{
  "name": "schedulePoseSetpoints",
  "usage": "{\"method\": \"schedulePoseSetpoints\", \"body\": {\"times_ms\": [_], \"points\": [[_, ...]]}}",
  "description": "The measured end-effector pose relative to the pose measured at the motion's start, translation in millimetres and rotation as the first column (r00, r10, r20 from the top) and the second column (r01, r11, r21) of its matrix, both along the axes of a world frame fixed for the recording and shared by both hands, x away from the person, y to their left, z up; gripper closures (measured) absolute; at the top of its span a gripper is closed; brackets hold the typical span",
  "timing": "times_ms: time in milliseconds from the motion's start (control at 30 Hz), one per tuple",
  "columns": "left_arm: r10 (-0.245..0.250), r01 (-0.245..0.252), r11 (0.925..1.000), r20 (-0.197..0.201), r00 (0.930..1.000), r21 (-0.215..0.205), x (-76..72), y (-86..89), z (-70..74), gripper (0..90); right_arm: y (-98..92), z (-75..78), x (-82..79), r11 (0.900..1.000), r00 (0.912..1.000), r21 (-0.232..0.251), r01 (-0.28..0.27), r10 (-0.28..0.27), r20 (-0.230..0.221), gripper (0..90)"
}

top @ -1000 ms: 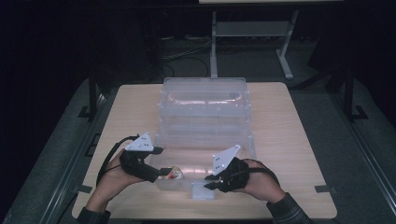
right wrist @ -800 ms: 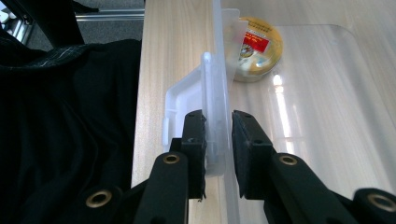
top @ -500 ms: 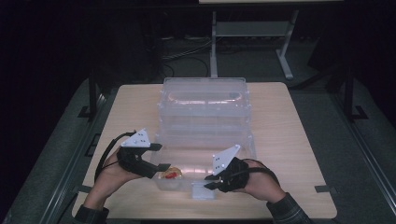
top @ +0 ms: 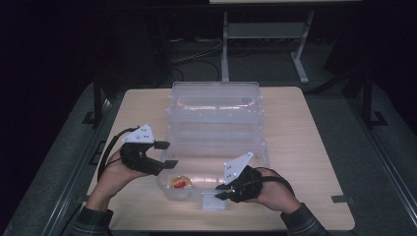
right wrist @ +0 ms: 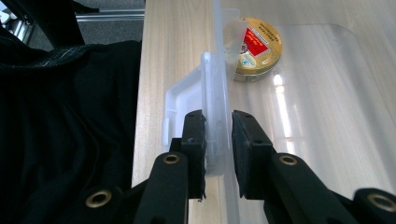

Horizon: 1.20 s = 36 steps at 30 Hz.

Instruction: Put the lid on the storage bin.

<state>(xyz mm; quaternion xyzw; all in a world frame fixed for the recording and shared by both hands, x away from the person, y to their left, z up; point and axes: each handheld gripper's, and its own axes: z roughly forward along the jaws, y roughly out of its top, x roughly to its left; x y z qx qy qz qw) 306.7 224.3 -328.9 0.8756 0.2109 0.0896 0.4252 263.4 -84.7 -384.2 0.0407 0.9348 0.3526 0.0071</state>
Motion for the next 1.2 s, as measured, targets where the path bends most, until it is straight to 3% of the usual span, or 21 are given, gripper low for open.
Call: {"method": "schedulePoseSetpoints", "body": {"times_ms": [667,933,1200], "points": [[-0.016,0.019,0.9991,0.075,0.9971,-0.037,39.2,-2.0,41.3,50.4,-0.1,0.0,0.1,1.0,1.0,-0.001,0.0,0.0,-0.004,75.5],[-0.029,0.032,0.999,0.089,0.9956,-0.032,58.5,-10.5,51.0,58.2,-0.2,-0.1,0.3,1.0,1.0,-0.001,-0.001,0.001,0.0,75.5],[-0.047,0.049,0.9987,0.086,0.9952,-0.013,76.6,-21.3,50.0,62.3,-0.2,0.0,0.2,1.0,1.0,-0.001,-0.001,0.001,0.0,75.5]]}}
